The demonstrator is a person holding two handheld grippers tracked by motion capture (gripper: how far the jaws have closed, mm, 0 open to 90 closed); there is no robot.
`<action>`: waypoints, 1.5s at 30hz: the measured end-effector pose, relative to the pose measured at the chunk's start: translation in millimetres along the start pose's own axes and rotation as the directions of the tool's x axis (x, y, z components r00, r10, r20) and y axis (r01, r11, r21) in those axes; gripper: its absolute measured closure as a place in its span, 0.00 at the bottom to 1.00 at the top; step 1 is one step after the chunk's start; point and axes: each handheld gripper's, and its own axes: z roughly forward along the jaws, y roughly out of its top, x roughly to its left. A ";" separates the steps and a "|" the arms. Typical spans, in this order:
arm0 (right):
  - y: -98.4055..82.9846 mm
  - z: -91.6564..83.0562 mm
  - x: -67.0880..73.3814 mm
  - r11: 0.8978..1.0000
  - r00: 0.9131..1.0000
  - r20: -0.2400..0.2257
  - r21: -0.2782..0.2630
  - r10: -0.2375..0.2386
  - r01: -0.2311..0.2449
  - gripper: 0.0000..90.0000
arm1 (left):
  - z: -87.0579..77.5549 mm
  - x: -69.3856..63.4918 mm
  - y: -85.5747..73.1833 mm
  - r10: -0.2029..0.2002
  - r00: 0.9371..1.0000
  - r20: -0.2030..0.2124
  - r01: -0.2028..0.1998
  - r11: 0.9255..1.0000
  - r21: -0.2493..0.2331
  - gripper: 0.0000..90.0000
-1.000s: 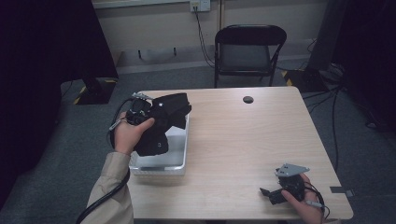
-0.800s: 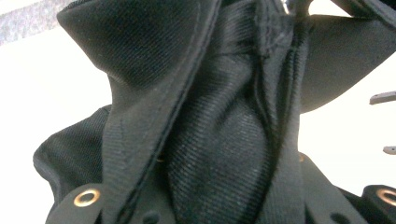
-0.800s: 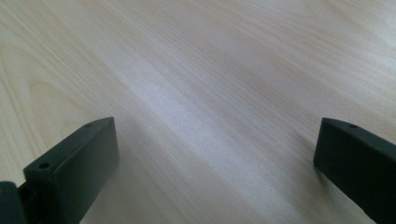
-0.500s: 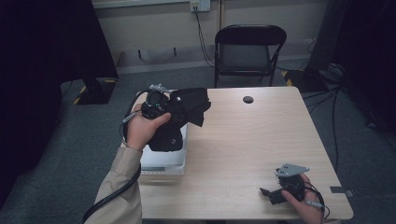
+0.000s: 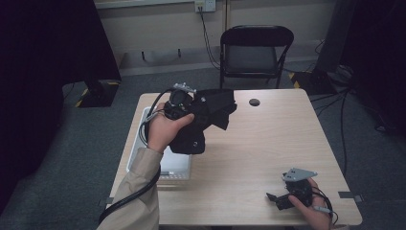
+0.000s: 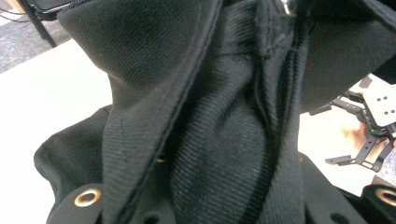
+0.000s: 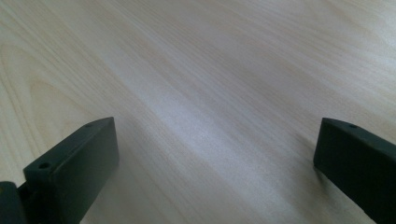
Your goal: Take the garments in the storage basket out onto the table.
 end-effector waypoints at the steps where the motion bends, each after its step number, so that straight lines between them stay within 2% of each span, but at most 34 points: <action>1: 0.0 0.0 0.1 1.000 1.000 -0.001 0.001 0.001 -0.001 0.00 | 2.2 -1.5 1.4 0.003 1.000 0.006 -0.003 1.000 -0.002 0.80; 17: 0.0 0.0 0.0 1.000 1.000 0.000 0.001 0.000 0.000 0.00 | 39.3 -25.3 20.8 0.032 0.997 0.069 -0.031 0.999 -0.012 0.80; 24: 0.0 0.0 0.0 1.000 1.000 0.000 0.001 0.000 0.000 0.00 | 57.6 -34.3 23.3 0.040 0.996 0.086 -0.039 0.999 -0.004 0.80; 31: 0.0 0.0 0.0 1.000 1.000 0.000 0.001 -0.001 0.001 0.00 | 73.1 -36.8 23.1 0.040 0.994 0.101 -0.039 0.999 -0.007 0.80; 45: 0.0 0.0 0.0 1.000 1.000 0.000 0.001 0.000 0.000 0.00 | 100.5 -40.0 20.8 0.035 0.992 0.123 -0.038 0.999 0.024 0.80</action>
